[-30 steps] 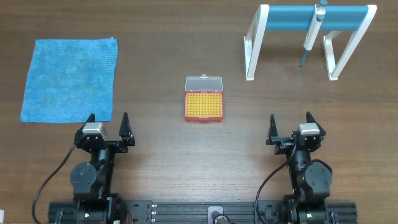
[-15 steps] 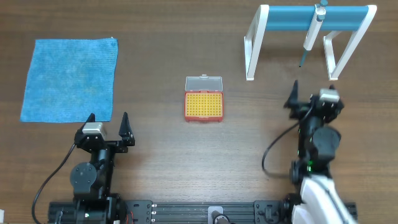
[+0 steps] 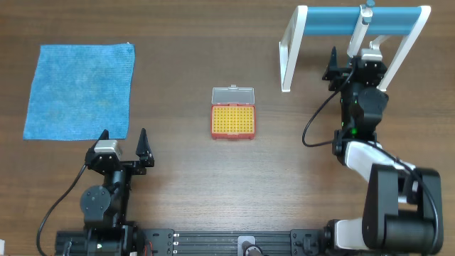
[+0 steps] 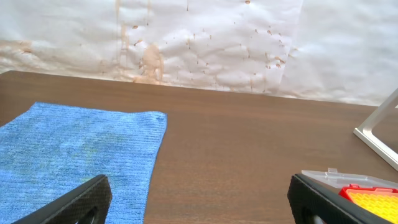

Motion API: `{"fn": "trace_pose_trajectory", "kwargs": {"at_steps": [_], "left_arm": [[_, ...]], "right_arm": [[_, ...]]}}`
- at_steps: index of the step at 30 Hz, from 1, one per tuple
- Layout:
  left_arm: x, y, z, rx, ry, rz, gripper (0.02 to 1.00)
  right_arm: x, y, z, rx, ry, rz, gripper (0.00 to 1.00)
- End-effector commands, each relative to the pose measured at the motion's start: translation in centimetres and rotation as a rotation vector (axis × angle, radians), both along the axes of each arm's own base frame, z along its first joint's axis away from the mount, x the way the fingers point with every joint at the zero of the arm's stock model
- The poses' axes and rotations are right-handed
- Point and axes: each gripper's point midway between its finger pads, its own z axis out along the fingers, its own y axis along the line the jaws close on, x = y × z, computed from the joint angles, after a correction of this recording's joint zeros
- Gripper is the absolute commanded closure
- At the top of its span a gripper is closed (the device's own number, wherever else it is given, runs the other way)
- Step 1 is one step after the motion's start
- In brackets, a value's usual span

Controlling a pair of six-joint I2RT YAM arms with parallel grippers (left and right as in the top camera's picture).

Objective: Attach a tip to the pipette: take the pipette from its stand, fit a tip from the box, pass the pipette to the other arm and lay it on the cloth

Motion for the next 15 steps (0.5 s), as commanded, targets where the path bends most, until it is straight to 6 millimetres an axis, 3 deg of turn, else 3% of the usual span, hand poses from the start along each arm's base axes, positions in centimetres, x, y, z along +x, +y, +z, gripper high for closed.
{"fn": "trace_pose_trajectory", "kwargs": {"at_steps": [1, 9, 15], "left_arm": [[0.0, 0.3, -0.2, -0.008, 0.002, 0.015, 0.102], [0.0, 0.3, -0.2, -0.008, 0.002, 0.015, 0.102], [0.0, 0.3, -0.2, -0.008, 0.002, 0.015, 0.099]], "right_arm": [[2.0, -0.4, -0.9, -0.028, 0.022, 0.008, 0.112], [3.2, -0.7, -1.7, -0.047, 0.078, 0.005, 0.119], [3.8, -1.0, -0.9, -0.055, 0.069, 0.002, 0.119]]}}
